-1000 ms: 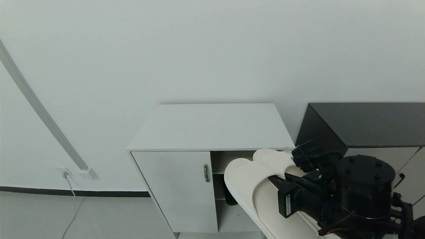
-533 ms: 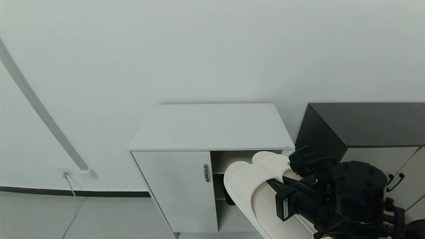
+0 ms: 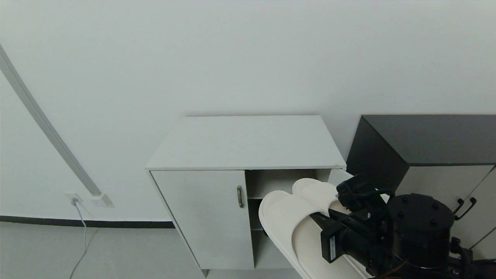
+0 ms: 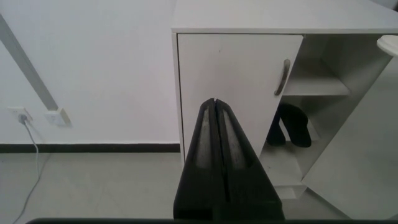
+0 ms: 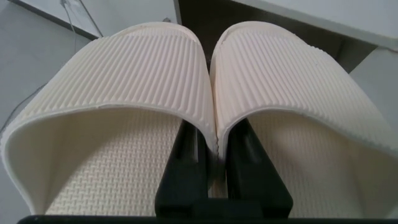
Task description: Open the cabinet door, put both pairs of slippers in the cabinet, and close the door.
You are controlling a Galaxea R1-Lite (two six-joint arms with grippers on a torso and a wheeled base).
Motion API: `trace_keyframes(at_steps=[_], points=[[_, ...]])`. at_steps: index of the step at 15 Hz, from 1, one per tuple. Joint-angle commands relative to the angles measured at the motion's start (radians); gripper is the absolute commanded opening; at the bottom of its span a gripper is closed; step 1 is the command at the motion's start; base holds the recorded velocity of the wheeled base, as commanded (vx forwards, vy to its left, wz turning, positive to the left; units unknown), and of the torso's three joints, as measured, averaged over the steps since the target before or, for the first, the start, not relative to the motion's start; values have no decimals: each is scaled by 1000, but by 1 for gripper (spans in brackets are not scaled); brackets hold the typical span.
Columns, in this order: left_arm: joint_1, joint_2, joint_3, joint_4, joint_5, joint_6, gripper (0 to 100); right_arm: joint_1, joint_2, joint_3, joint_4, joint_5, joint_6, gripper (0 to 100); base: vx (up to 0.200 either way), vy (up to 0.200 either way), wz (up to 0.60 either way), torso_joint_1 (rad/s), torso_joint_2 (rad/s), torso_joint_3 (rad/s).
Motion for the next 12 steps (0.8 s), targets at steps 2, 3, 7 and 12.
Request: trace_keyframes(at_steps=[2, 3, 7, 12], points=[[0, 1, 0, 0, 1, -6, 0, 2, 5, 1, -2, 2, 0, 0, 0, 0, 0, -156, 381, 207], [0, 1, 0, 0, 1, -6, 0, 2, 11, 1, -2, 2, 0, 0, 0, 0, 0, -173, 398, 227], [0, 1, 0, 0, 1, -6, 0, 7, 14, 18, -65, -4, -2, 0, 0, 0, 0, -218, 525, 293], [0, 1, 0, 0, 1, -6, 0, 7, 22, 27, -71, -2, -2, 0, 0, 0, 0, -221, 545, 323]])
